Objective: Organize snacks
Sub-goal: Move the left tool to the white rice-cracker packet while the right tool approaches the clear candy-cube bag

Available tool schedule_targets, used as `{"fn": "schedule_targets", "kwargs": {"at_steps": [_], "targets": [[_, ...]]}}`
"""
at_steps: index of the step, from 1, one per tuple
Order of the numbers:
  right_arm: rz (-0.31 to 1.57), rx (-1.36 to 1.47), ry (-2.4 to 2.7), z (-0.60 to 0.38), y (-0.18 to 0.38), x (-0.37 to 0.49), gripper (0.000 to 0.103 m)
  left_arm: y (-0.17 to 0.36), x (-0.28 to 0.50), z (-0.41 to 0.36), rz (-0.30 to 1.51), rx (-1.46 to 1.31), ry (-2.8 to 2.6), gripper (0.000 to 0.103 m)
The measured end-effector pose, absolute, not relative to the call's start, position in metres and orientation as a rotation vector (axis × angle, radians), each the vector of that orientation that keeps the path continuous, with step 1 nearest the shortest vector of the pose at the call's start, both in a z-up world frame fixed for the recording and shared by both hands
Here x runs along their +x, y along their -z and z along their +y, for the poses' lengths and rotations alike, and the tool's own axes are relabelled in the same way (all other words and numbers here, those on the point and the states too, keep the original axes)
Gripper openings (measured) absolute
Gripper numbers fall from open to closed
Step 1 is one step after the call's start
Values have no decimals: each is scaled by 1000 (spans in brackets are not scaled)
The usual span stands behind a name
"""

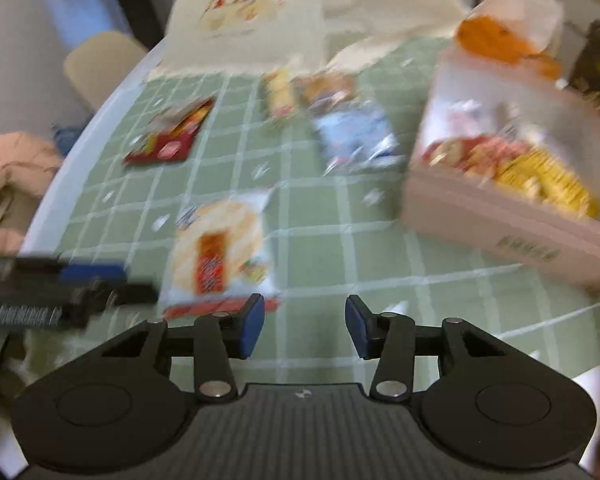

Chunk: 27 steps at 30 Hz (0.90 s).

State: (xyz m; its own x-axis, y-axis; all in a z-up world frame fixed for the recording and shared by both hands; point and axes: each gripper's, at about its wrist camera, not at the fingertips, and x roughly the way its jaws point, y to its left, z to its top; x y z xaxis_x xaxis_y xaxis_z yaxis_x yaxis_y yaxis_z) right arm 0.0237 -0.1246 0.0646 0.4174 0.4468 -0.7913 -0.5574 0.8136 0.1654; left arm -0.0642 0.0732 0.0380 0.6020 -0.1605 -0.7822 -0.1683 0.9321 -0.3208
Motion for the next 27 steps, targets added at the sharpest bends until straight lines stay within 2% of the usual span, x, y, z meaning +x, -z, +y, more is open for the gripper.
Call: {"fn": "schedule_targets", "kwargs": {"at_steps": [2,4,5,6,8,10,15,18,20,24,27], "targets": [[918,-152,-673,-114,-80,37,46,-39,-66,69,934,-373,4,64],[896,-190,-707,-98,-98,53,58,-40,-70,67,938,-369,9,64],[900,-206,-724,-89,-106,68,72,-41,-72,66,939,-370,11,64],[922,-216,-733,-80,-111,84,77,-42,-73,64,939,-372,11,64],[1020,-233,-770,-61,-108,122,77,-44,-79,64,933,-388,12,64],[1091,-259,-771,-44,-101,159,76,-46,-87,66,928,-414,6,64],[1131,-420,-699,-10,-73,221,75,-52,-107,65,928,-453,-18,64],[1199,-387,-684,-2,-55,235,75,-54,-114,63,932,-467,0,64],[1178,-404,-679,3,-51,231,74,-53,-115,63,935,-474,5,64],[1176,-432,-712,9,-57,199,48,-50,-108,65,943,-482,-5,64],[1205,-416,-816,-1,-60,159,43,-50,-103,65,939,-478,9,64]]}}
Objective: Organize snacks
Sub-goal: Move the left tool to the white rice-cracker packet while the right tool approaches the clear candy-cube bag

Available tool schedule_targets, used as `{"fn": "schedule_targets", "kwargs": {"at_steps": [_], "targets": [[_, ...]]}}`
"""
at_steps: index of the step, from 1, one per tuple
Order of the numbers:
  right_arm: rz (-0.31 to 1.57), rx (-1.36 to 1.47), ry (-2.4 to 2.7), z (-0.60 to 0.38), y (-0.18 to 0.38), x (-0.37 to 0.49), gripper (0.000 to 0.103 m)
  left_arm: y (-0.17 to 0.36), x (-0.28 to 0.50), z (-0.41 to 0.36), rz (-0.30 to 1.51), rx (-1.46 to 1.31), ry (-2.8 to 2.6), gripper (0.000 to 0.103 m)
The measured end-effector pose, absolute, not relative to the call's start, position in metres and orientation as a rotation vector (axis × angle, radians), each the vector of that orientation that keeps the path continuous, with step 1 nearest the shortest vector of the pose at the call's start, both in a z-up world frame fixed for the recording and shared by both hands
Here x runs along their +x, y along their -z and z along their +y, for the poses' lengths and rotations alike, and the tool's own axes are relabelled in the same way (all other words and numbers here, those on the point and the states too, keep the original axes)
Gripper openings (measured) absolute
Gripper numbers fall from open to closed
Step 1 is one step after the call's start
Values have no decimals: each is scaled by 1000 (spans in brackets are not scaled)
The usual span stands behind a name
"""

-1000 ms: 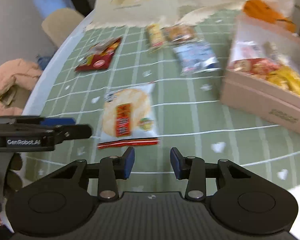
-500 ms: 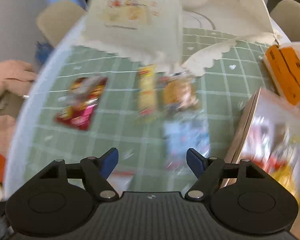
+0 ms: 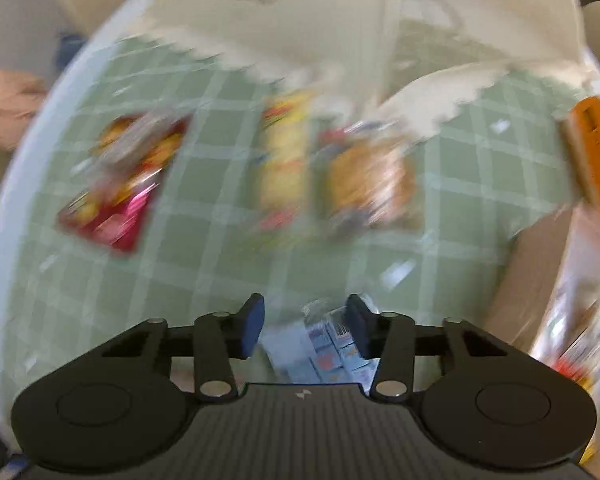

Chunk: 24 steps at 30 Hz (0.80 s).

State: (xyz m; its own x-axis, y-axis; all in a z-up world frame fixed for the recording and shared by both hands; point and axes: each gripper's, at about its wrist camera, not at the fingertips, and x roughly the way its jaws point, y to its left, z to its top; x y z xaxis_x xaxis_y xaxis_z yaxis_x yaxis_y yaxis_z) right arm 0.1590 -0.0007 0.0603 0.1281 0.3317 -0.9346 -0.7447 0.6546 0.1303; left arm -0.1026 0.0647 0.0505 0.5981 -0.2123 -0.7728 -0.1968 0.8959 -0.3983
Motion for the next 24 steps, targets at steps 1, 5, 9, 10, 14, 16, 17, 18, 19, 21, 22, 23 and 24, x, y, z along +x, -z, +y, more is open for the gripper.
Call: {"fn": "schedule_targets", "kwargs": {"at_steps": [1,5,9,10,14,16,17,18,19,21,22,23,24], "targets": [[1196,-423,-829,-6,-61,144,43,-51,-101,64,939,-475,15,64],[1189,-380,-861,-37,-59,97,43,-51,-95,65,940,-472,26,64],[1162,-333,-815,-74,-57,61,43,-50,-85,63,944,-450,24,64],[1149,-321,-798,-85,-56,53,43,-51,-82,60,944,-422,31,64],[1097,-307,-702,-118,-54,34,47,-58,-76,41,938,-268,63,64],[1029,-292,-641,-135,-58,27,49,-62,-74,37,930,-213,71,64],[990,-278,-617,-143,-60,24,55,-64,-72,37,925,-205,75,64],[953,-259,-586,-150,-63,21,67,-65,-70,39,920,-205,72,64],[926,-230,-550,-157,-63,20,71,-66,-68,41,917,-208,64,64],[934,-144,-499,-169,-60,25,75,-66,-62,43,917,-221,50,64],[981,-87,-500,-174,-55,30,75,-66,-60,43,917,-232,52,64],[1025,-41,-503,-174,-50,36,75,-67,-59,42,915,-243,57,64],[1060,4,-498,-173,-44,40,75,-66,-58,41,913,-248,60,64]]}}
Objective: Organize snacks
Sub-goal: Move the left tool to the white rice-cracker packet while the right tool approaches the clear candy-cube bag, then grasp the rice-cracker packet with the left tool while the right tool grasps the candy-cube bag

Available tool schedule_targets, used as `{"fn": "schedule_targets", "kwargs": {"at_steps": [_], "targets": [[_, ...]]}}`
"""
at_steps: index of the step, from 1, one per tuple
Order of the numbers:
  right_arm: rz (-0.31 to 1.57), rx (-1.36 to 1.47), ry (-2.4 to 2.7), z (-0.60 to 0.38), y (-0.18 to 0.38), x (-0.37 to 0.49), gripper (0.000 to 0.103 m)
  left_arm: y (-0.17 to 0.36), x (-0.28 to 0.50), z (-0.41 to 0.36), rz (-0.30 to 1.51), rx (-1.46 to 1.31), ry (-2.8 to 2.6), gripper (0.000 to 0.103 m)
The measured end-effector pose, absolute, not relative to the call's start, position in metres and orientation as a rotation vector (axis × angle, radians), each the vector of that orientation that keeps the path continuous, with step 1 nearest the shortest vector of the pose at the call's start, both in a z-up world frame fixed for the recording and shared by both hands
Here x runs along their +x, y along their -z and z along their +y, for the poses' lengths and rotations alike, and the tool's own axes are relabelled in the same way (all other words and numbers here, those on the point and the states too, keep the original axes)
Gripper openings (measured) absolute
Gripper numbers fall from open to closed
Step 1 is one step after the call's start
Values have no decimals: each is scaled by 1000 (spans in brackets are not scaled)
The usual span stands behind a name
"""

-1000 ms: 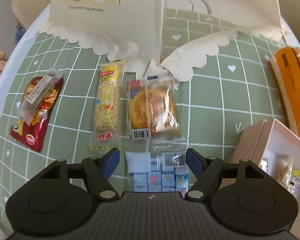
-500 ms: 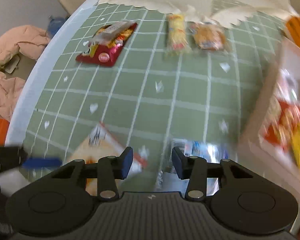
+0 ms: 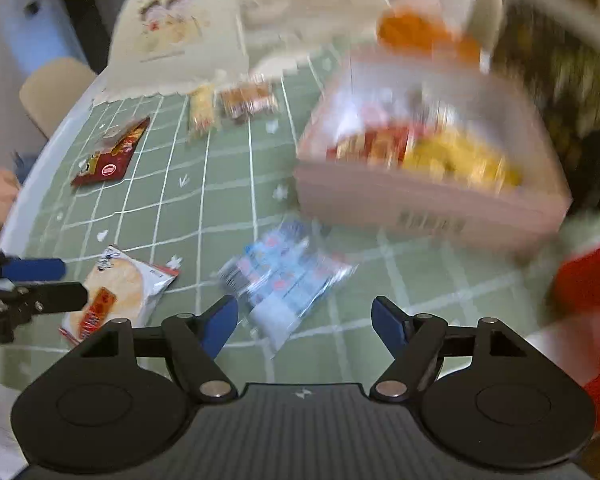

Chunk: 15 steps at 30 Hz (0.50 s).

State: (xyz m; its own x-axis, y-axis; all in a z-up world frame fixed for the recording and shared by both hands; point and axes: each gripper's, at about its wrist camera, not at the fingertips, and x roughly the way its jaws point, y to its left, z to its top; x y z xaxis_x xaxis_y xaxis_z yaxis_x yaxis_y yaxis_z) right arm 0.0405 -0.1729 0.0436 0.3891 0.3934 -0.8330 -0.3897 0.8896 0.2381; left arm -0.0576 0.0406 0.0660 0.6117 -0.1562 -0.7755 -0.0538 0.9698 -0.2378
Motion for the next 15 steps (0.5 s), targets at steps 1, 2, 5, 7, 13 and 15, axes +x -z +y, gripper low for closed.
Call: {"fn": "schedule_targets", "kwargs": {"at_steps": [1,2,5,7,13,15], "targets": [[1079,31,-492,-173,-40,43,75,-66,-57,39,913,-245,59,64],[1097,51,-486,-167,-35,46,75,-65,-57,37,914,-238,57,64],[1084,48,-450,-146,-28,50,81,-63,-64,38,915,-244,40,64],[1078,22,-420,-132,-25,55,88,-60,-69,44,923,-267,16,64],[1038,-90,-343,-108,-22,59,94,-54,-81,61,952,-308,-18,64],[1000,-161,-373,-106,-22,50,79,-52,-80,60,957,-305,-4,64]]}}
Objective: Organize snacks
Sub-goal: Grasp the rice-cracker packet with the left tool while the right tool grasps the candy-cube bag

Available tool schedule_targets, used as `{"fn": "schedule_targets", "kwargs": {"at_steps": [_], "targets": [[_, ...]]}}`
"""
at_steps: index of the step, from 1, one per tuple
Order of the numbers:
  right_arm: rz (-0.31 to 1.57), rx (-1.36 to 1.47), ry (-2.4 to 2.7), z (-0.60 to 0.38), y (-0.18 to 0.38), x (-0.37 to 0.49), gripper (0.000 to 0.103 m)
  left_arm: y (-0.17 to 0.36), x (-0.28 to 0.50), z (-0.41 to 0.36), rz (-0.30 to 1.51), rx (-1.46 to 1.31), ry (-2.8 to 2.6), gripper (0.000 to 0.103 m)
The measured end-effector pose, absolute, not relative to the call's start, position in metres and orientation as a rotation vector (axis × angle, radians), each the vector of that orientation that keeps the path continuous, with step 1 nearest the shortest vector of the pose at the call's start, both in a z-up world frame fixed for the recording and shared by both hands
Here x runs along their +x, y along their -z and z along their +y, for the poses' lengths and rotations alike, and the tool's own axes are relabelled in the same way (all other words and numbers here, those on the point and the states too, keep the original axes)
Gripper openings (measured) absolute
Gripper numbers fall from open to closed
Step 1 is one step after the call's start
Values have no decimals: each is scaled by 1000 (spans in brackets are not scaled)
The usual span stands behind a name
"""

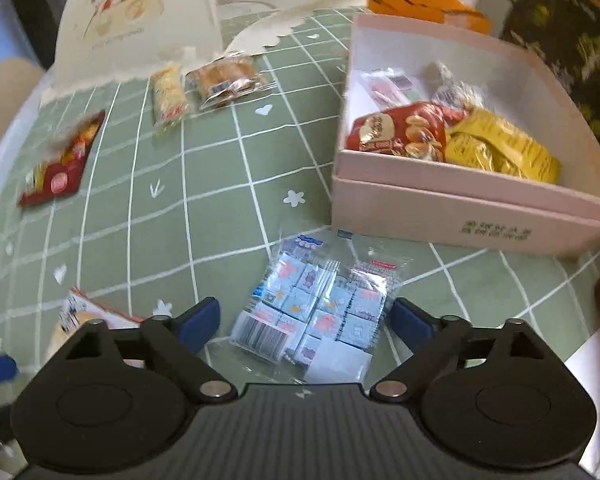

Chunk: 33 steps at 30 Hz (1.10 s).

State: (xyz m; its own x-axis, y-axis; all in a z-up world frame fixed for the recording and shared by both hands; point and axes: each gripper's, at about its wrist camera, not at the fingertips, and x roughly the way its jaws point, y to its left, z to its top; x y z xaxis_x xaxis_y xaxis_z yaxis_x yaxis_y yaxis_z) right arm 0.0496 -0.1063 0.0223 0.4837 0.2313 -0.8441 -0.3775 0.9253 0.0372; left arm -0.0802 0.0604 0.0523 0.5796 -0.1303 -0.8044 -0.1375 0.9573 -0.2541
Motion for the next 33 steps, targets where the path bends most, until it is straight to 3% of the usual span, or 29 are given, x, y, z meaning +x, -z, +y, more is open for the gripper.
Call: {"fn": "schedule_targets", "kwargs": {"at_steps": [3,8,14,24,30,33], "targets": [[992,-184,-425,-116,-25,36,72,-52,-75,50,957,-267,15,64],[965,-188,-413,-145,-22,13,72,-45,-57,8,983,-43,26,64],[964,-151,-373,-171,-18,8,85,-29,-46,-28,994,207,46,75],[883,-104,-298,-177,-6,-4,103,-33,-34,13,974,83,-9,73],[893,-91,-279,-176,-6,-2,103,-34,-31,20,974,37,-35,72],[907,-95,-276,-173,-7,-1,103,-37,-34,20,972,-4,-49,65]]}}
